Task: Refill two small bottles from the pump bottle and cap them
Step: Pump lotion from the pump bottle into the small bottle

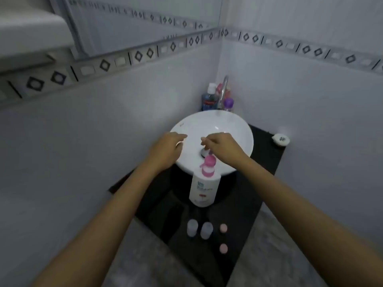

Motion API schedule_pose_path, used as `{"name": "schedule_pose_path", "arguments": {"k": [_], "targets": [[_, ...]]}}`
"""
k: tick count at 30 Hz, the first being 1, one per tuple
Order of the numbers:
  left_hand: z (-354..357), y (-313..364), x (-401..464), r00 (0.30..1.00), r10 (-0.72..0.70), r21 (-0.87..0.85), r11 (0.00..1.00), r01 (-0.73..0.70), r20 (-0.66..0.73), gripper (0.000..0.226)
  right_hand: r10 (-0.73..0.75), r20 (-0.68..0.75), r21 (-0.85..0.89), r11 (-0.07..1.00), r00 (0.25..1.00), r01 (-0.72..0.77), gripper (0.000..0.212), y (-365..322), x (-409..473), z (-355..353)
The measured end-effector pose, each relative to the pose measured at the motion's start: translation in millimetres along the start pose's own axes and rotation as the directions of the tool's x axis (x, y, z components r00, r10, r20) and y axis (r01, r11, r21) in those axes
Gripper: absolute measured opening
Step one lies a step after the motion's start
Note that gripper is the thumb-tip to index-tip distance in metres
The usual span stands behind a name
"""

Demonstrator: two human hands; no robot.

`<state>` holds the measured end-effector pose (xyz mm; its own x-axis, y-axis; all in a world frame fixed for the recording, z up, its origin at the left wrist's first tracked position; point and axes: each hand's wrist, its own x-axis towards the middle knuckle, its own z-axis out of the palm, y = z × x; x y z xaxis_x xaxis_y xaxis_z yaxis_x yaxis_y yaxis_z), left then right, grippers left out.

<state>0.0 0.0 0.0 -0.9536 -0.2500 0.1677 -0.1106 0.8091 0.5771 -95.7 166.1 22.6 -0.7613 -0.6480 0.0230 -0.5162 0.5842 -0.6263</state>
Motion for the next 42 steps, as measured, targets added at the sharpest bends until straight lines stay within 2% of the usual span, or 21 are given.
{"name": "schedule_pose_path", "arguments": {"k": [2,4,8,12,16,23,26,30,32,36,42], "targets": [[13.5,-11.6,-23.4,0.993,-0.121,-0.200,0.973,0.119,-0.001,0.044,0.034,-0.029,0.140,0.990,0.999,-0.029,0.036,1.3,1.0,8.5],[33.8,-24.2,-60.5,0.982,-0.174,-0.346,0.919,0.191,0.079,0.049,0.079,-0.016,0.267,0.961,0.997,-0.071,0.035,5.8,-1.1,20.5],[79.7,-47.6,-116.7,0.921,-0.192,-0.338,0.889,0.310,0.339,0.054,0.142,0.027,0.408,0.902,0.989,-0.141,0.039,19.3,-5.6,40.7],[120.1,-54.7,-143.3,0.886,-0.206,-0.270,0.902,0.336,0.415,0.069,0.172,0.030,0.483,0.860,0.985,-0.165,0.042,22.3,-2.4,46.4],[141.0,-53.9,-144.9,0.891,-0.230,-0.270,0.897,0.350,0.391,0.071,0.174,0.028,0.505,0.847,0.984,-0.164,0.043,22.6,-1.7,47.1],[153.9,-52.0,-141.3,0.927,-0.198,-0.312,0.901,0.300,0.320,0.035,0.180,0.021,0.508,0.845,0.984,-0.165,0.042,18.0,-3.9,46.1],[155.4,-52.2,-143.8,0.924,-0.191,-0.353,0.883,0.309,0.330,0.029,0.184,0.017,0.508,0.845,0.983,-0.168,0.041,17.0,-4.7,46.2],[138.8,-49.5,-137.3,0.930,-0.305,-0.475,0.800,0.367,0.204,0.034,0.198,0.072,0.525,0.826,0.978,-0.206,0.035,14.4,-1.7,42.2],[117.5,-43.2,-123.6,0.948,-0.305,-0.501,0.810,0.306,0.085,0.034,0.209,0.107,0.555,0.799,0.972,-0.233,0.030,14.1,0.7,39.4],[69.8,-27.4,-100.2,0.980,-0.176,-0.427,0.896,0.122,-0.088,0.036,0.210,0.082,0.545,0.809,0.974,-0.221,0.034,14.3,0.0,42.7],[45.4,-18.0,-91.3,0.986,-0.112,-0.328,0.942,0.066,-0.124,0.043,0.219,0.001,0.516,0.836,0.976,-0.188,0.036,14.5,-0.2,48.7]]}}
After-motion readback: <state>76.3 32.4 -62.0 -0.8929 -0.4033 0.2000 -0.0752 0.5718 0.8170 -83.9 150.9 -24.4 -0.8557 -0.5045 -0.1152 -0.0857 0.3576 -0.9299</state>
